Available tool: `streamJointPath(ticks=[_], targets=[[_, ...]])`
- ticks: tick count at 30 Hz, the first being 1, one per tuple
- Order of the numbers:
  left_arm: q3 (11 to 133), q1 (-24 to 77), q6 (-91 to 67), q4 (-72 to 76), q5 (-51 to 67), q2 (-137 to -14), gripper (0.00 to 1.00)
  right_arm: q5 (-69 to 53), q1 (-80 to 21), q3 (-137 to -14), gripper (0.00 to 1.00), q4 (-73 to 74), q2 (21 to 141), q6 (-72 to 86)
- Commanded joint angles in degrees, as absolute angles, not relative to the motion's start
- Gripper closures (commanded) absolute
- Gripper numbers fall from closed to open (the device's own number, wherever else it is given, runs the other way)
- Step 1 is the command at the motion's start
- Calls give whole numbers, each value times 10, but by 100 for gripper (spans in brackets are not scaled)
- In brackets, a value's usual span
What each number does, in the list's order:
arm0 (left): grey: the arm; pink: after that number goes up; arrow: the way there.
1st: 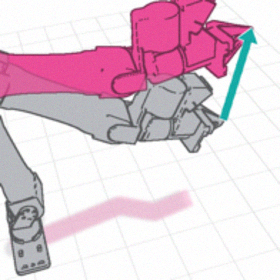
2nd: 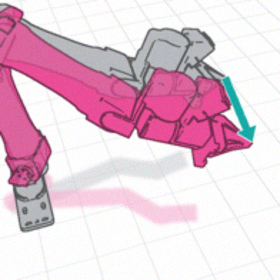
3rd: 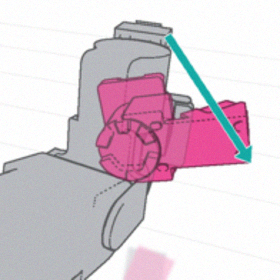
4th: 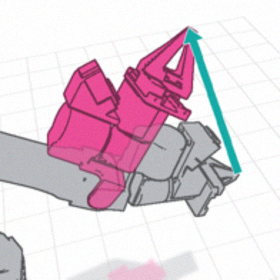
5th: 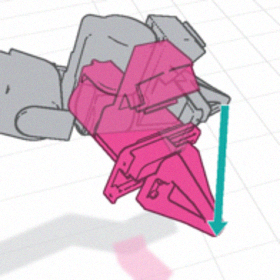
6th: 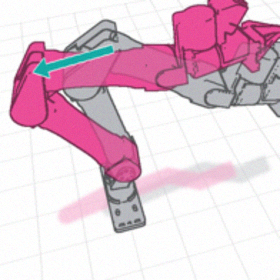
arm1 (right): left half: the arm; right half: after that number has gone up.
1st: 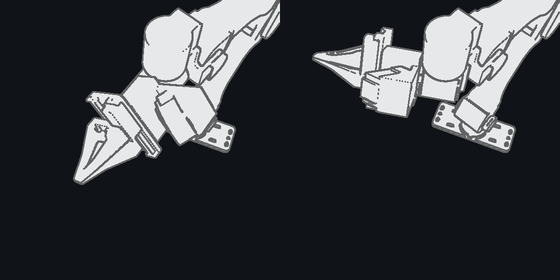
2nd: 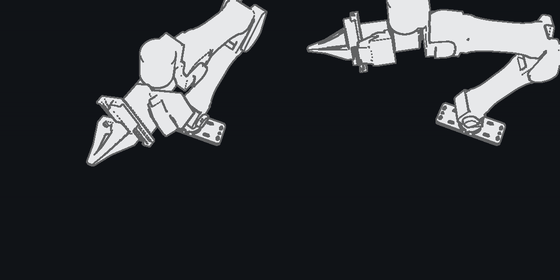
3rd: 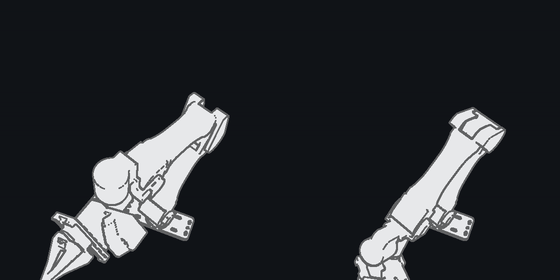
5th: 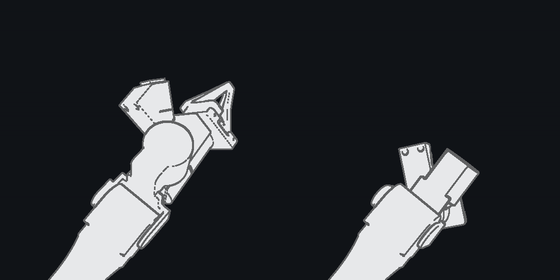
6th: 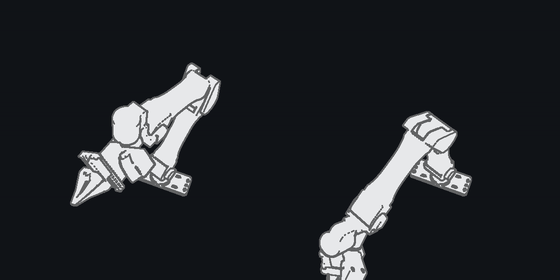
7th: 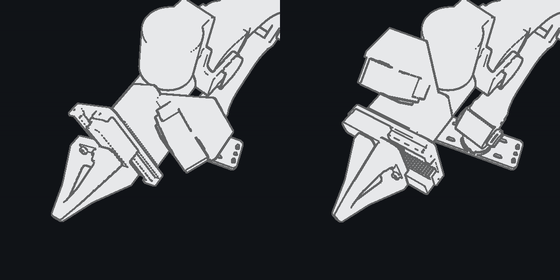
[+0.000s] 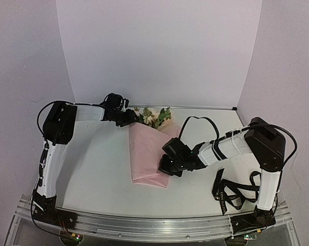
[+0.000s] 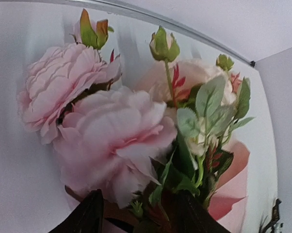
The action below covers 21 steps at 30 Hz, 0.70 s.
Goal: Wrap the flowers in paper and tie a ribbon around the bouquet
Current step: Press the fold line of the folded wrapping paper.
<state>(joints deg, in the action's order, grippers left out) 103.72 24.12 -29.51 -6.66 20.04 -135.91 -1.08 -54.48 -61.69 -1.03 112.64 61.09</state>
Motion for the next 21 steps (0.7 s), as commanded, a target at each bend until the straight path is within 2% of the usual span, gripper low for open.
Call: streamJointPath(ticks=[1,6,10,12,17,21], targets=[[979,237,-262,-48,147,-1262,40,-3,-550,-625,100,92,1152,586],[959,235,-247,-61,136,-1210,31,0,-549,-637,100,106,1142,579],[930,239,-262,-73,140,-1172,31,18,-548,-645,100,115,1136,569],[895,249,-285,-73,155,-1149,37,25,-547,-645,100,117,1130,568],[788,299,-359,-55,213,-1106,64,39,-538,-633,100,118,1107,567],[698,337,-420,2,265,-1088,75,43,-533,-634,100,118,1093,558]])
